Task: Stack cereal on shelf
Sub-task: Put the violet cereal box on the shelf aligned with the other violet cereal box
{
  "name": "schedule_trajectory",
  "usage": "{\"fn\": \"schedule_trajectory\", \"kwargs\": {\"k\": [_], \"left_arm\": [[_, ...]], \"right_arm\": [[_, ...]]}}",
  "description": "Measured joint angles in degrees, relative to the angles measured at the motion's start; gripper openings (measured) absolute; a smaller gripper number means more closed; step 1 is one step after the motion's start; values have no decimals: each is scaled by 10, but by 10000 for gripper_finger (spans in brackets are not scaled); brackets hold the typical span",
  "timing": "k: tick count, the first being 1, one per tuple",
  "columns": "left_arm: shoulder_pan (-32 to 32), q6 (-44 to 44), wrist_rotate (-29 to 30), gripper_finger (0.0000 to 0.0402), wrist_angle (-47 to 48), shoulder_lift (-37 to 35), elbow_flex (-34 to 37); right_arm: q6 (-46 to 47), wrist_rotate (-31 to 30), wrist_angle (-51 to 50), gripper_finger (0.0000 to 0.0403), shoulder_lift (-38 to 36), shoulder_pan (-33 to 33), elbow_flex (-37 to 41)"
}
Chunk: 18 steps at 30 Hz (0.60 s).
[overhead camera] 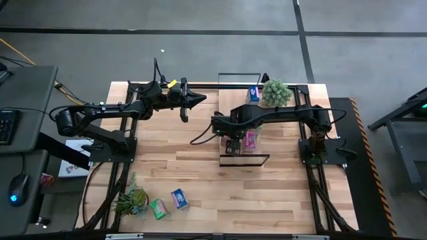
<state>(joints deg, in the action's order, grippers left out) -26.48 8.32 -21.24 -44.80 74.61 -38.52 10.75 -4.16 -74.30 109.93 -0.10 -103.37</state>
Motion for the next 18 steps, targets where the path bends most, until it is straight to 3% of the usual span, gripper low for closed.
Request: {"fn": "schedule_trajectory", "kwargs": {"k": [13, 18], "left_arm": [[0, -1, 0, 0, 19, 0, 0], [0, -34, 0, 0, 62, 0, 0]], "right_arm": [[9, 0, -107, 246, -3, 5, -114], [41, -51, -139, 244, -43, 26, -114]]}}
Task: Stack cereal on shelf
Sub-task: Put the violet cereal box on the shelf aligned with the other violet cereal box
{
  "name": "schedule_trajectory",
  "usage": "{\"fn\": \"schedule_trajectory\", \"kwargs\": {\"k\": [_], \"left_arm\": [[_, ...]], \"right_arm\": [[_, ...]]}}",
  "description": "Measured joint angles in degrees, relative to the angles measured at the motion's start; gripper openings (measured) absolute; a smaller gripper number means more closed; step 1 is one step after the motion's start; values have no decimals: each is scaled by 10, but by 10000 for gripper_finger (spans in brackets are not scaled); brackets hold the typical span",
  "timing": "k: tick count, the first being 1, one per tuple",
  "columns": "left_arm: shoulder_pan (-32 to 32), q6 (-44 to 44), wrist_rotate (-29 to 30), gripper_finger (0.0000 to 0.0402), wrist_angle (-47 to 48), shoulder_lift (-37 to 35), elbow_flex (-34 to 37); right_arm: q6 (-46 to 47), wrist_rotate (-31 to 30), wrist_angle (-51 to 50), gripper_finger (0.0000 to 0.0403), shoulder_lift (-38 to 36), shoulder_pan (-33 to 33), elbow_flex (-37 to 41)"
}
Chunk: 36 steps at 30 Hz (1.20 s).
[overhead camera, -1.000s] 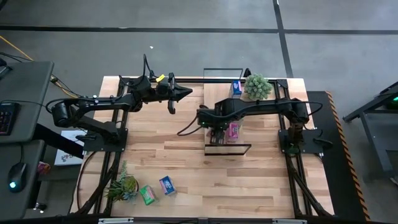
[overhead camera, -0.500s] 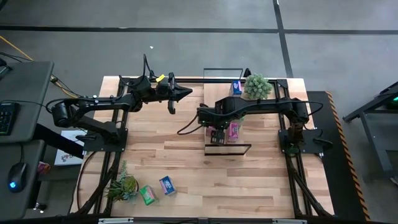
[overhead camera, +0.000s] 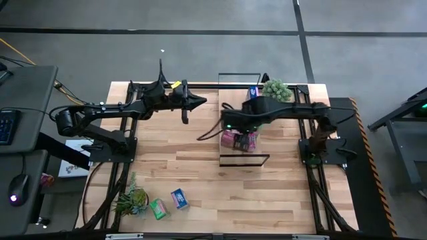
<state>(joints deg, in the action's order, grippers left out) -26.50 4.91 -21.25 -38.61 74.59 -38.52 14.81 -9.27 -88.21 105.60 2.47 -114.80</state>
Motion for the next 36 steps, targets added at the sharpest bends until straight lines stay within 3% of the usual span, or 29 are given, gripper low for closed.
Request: {"fn": "schedule_trajectory", "kwargs": {"k": [5, 8, 14, 19, 25, 28, 31, 36], "left_arm": [[0, -14, 0, 0, 34, 0, 0], [0, -16, -3, 0, 49, 0, 0], [0, -7, 8, 0, 82, 0, 0], [17, -7, 44, 0, 129, 12, -15], [68, -37, 74, 0, 269, 108, -105], [88, -49, 123, 0, 307, 166, -147], [89, -17, 200, 0, 303, 199, -173], [97, -3, 178, 0, 278, 237, -175]], "right_arm": [[66, -45, -7, 229, -76, 41, 62], [129, -85, 5, 203, -145, 79, 140], [238, -158, 124, 106, -309, 164, 365], [272, -223, 288, 11, -421, 211, 553], [260, -297, 470, 17, -503, 221, 712], [228, -322, 544, 3, -527, 221, 763], [214, -331, 586, 5, -541, 221, 788], [192, -332, 595, 1, -548, 226, 791]]}}
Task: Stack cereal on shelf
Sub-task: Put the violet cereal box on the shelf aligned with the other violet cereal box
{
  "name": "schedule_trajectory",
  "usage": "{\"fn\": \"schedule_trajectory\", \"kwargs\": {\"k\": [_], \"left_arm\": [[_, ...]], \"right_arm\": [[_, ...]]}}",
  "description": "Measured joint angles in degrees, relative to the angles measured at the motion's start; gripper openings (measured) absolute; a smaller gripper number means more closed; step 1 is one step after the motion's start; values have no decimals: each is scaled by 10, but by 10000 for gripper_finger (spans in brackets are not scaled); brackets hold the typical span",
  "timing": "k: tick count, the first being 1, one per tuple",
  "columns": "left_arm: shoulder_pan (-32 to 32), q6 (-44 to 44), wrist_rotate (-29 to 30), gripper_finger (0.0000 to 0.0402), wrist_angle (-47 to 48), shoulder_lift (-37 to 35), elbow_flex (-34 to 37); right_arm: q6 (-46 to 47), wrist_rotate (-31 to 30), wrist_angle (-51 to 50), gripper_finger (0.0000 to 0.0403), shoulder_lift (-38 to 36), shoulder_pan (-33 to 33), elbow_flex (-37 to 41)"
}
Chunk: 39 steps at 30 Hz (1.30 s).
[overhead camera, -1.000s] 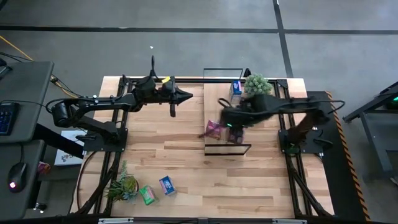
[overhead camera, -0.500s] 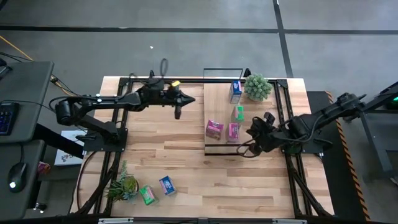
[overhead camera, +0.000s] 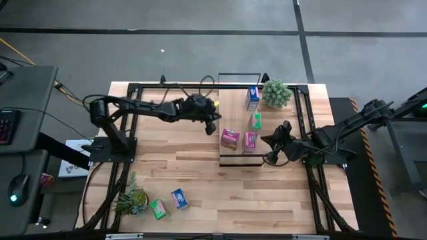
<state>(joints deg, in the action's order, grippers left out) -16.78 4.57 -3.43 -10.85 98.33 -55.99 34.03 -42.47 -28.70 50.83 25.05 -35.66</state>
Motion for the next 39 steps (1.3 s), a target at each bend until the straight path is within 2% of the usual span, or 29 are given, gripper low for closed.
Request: {"fn": "schedule_trajectory", "kwargs": {"k": [8, 14, 21, 34, 39], "left_arm": [[35, 28, 11, 0, -95, 64, 0], [49, 44, 12, 0, -84, 64, 0], [73, 53, 25, 0, -45, 64, 0], [136, 88, 28, 0, -27, 64, 1], [156, 107, 64, 0, -28, 64, 1]], "right_arm": [[18, -71, -28, 0, -47, 31, 0], [18, -120, -26, 0, -92, 78, 0], [4, -172, -30, 0, -108, 114, 0], [6, -173, -35, 0, -108, 118, 0], [6, -173, -34, 0, -108, 118, 0]]}}
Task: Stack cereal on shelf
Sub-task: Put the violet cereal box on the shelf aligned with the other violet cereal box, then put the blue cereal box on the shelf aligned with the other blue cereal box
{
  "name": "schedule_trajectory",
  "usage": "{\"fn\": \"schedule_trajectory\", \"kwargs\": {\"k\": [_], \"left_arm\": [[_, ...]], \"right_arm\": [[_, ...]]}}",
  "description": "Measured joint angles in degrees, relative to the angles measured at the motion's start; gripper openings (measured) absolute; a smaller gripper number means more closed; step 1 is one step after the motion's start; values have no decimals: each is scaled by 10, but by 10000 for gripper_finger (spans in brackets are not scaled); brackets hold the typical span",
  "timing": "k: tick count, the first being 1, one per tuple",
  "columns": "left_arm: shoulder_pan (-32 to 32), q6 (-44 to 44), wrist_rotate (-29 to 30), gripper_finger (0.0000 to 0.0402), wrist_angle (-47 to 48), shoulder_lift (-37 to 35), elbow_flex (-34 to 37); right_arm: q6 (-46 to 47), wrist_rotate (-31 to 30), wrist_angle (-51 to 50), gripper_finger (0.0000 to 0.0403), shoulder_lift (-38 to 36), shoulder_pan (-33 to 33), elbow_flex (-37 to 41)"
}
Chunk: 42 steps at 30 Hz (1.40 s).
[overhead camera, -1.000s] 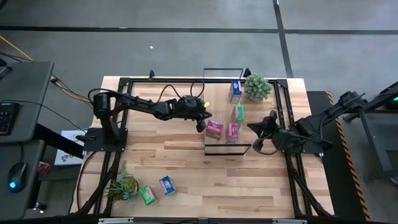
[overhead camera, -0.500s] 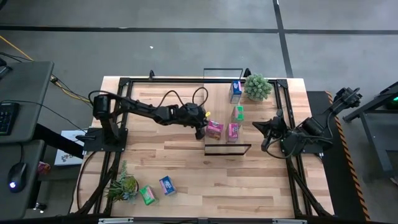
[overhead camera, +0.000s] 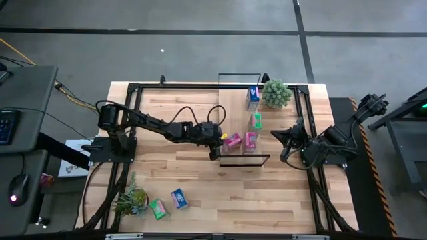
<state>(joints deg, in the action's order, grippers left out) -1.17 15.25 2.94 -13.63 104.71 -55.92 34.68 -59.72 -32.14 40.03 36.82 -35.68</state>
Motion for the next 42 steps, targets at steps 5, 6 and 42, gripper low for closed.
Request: {"fn": "schedule_trajectory", "kwargs": {"k": [5, 6, 42], "left_arm": [[19, 16, 0, 0, 0, 0, 0], [22, 17, 0, 0, 0, 0, 0], [-44, -53, -93, 0, 18, -33, -16]], "right_arm": [[-1, 1, 0, 0, 0, 0, 0], [-1, 1, 0, 0, 0, 0, 0], [0, -1, 5, 0, 0, 0, 0]]}}
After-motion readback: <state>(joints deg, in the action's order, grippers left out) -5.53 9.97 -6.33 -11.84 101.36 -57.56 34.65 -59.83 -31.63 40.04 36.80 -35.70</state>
